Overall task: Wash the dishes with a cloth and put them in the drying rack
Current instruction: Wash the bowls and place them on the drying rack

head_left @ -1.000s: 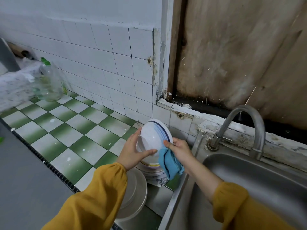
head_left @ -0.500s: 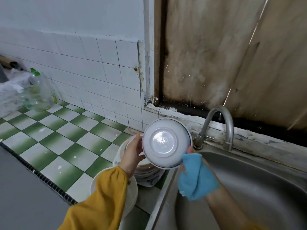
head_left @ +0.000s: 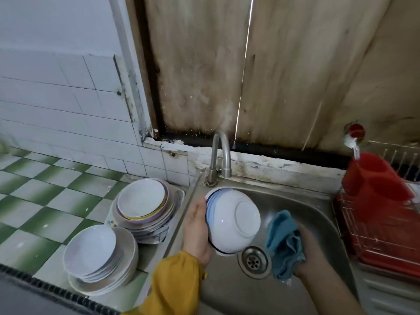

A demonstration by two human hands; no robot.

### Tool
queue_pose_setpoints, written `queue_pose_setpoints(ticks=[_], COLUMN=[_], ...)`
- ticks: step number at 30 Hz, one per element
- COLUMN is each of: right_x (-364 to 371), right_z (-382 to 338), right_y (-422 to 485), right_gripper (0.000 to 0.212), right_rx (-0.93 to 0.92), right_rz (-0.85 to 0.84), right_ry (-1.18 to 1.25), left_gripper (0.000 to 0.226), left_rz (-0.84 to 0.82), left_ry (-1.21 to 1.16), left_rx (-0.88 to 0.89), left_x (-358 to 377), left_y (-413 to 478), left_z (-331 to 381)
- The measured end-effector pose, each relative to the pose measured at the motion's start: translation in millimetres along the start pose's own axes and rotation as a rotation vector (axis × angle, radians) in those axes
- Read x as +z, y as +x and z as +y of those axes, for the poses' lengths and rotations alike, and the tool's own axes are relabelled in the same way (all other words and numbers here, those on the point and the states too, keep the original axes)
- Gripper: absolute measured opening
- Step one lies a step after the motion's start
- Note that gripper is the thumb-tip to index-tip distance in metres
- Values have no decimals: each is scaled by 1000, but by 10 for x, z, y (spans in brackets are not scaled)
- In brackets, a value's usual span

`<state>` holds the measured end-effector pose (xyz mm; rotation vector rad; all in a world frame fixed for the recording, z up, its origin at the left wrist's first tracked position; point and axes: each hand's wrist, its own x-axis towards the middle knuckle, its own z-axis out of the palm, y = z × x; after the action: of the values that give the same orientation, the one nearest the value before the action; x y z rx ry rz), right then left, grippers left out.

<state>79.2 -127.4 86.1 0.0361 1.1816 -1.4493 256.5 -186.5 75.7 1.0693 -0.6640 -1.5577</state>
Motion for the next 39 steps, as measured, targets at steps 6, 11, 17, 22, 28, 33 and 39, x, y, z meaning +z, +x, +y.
queue_pose_setpoints(ticks=[6, 11, 17, 22, 28, 33, 39], right_x=[-79, 86, 199, 243, 257, -25, 9], right_z=[-332, -347, -351, -465, -159, 88, 1], right_y=[-227, -111, -286, -150, -328, -192, -273], right_gripper=[26, 37, 27, 29, 43, 37, 45], right_rx=[-682, -919, -1092, -826, -1506, -1739, -1197], right_rz=[-296, -142, -309, -273, -128, -167, 31], right_ry=[-357, -1016, -1083, -829, -1289, -986, -541], left_gripper=[38, 28, 31, 29, 25, 24, 22], left_rz=[-85, -144, -145, -142, -63, -29, 97], left_ry=[238, 273, 312, 294, 175, 8, -33], left_rx=[193, 311, 406, 388, 372, 324, 359], left_x=[482, 774, 813, 803, 866, 881, 907], left_y=[-477, -755, -739, -763, -640, -654, -639], left_z=[-223, -148, 42, 60, 187, 218, 216])
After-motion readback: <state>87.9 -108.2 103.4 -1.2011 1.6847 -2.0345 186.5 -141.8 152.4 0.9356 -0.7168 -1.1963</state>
